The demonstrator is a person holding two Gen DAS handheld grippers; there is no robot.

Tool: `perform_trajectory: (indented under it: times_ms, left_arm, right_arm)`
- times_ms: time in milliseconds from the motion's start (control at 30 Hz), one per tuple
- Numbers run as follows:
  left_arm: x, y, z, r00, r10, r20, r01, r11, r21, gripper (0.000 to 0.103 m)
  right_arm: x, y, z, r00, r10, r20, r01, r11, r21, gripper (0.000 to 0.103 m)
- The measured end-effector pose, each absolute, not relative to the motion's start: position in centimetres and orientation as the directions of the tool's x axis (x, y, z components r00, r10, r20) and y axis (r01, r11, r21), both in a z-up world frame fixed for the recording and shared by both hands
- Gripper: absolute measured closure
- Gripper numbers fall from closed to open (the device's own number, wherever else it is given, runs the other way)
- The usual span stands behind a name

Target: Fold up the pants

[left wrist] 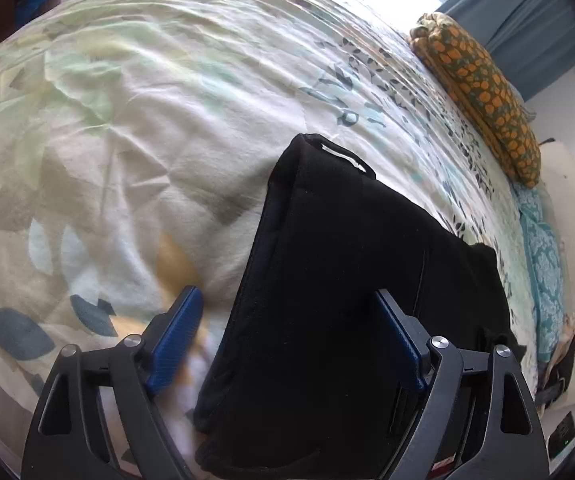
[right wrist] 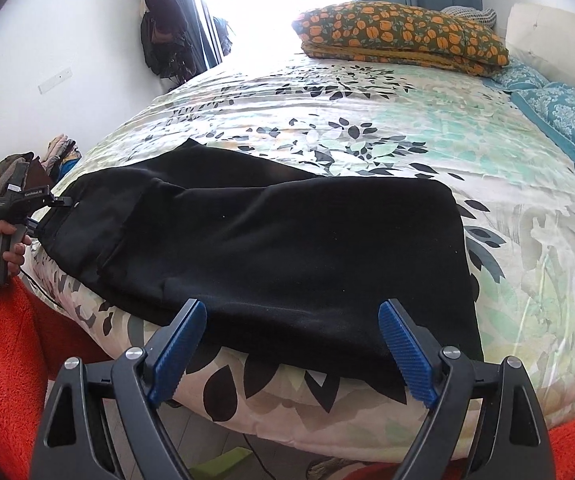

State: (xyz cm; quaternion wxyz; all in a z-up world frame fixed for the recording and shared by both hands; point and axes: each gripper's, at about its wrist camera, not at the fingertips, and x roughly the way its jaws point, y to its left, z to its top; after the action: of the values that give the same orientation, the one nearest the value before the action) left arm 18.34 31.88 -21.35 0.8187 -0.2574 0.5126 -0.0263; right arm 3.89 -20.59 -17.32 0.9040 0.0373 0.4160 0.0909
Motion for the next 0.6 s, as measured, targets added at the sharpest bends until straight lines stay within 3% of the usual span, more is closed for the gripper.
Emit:
perform_trajectory:
  times_ms: [133,200,267,433,600]
  left_arm:
    - [18.7,30.6,-21.7,0.43,-0.4,-0.81,-0.143,0.855,-0.498,0.015]
    - [18.5,31.3,-21.5,0.446,-0.489,-0.749,-0.148,0.785,-0.601,0.019]
    - [17.9,32.4,-21.1,0.462,-0.478,-0.747,-0.204,0.763,-0.614,0.075]
    - [16.9,31.6,-18.4,0.504,-0.497,-0.706,-0.217,0.719,-0.661,0.085]
    - [15.4,26.0,-10.9,0.54,-0.665,-0.517,-0.015,0.606,-0.795,0.086]
  right_arm:
    - [4.0,-20.8,-17.7,0.63,0.192,-0.753,-0.126,0.981,0.145,0.015]
    - [4.1,-21.0,-17.8,0.628,0.196,-0.753,-0.121,0.98,0.155,0.015]
    - [4.0,-21.2,-17.7,0.632,0.202,-0.748,-0.119,0.979,0.163,0.015]
    - [4.0,-22.0,-17.2,0.651,0.211,-0.73,-0.1,0.976,0.192,0.015]
    - [4.0,-23.4,-16.8,0.676,0.216,-0.704,-0.066,0.97,0.234,0.015]
